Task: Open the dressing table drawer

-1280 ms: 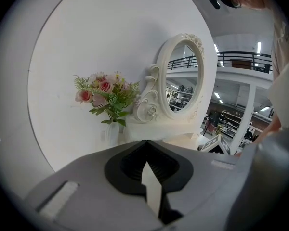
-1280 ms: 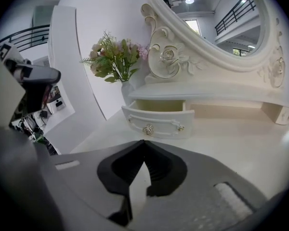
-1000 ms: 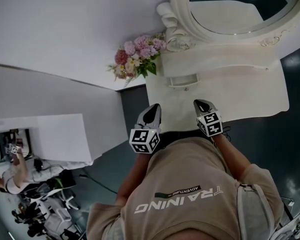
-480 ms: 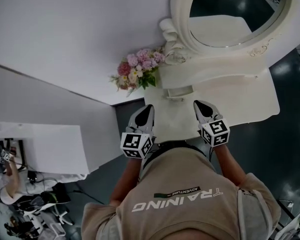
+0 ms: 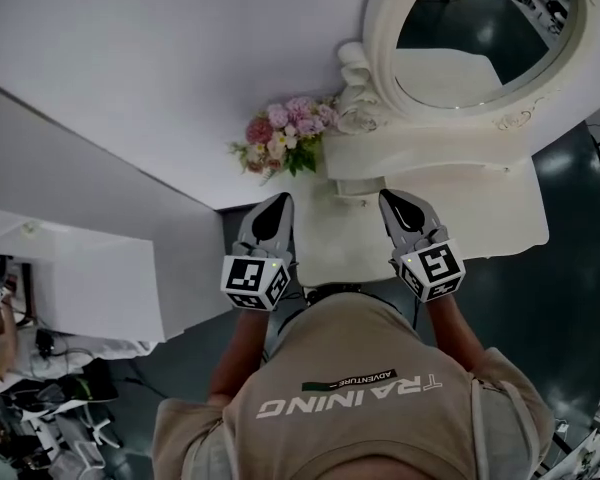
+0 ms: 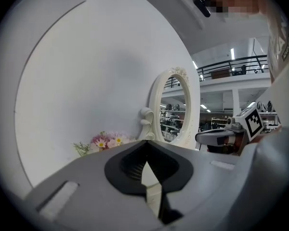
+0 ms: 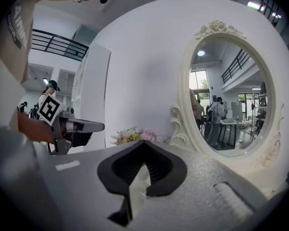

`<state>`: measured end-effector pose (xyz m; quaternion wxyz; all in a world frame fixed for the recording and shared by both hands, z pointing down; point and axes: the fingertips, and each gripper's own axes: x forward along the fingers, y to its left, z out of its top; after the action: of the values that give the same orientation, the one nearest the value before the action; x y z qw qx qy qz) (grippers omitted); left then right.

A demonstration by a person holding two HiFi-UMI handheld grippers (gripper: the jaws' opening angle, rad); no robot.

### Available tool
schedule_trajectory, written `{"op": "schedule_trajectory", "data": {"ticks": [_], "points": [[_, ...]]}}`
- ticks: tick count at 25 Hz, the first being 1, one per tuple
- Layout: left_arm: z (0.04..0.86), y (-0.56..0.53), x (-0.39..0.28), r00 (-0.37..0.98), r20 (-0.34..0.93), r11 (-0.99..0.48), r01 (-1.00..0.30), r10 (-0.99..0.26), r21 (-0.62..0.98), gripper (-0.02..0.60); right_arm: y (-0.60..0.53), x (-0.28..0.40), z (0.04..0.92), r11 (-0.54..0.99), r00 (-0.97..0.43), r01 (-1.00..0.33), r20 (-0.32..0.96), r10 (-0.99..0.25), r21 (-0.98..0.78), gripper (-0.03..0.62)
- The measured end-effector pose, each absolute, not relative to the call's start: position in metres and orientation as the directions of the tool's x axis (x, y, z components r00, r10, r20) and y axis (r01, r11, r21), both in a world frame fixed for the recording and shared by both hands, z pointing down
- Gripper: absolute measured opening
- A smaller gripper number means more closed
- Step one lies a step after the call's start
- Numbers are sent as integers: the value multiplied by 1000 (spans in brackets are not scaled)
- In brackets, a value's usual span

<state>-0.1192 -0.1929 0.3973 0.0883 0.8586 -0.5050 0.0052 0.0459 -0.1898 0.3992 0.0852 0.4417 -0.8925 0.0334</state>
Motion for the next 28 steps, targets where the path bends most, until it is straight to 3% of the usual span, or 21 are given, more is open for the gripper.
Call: {"op": "schedule_trajectory", "data": {"ticks": [12,28], "points": [[362,-189,-138,452,54,-444,-889,-890,113,18,-185,29,355,634,-629,-772,83,-773,45,2],[371,-187,-144,425,71,-419,-904,-903,88,18,-184,19,355,661,-655,-747,86,-750,70,2]]}}
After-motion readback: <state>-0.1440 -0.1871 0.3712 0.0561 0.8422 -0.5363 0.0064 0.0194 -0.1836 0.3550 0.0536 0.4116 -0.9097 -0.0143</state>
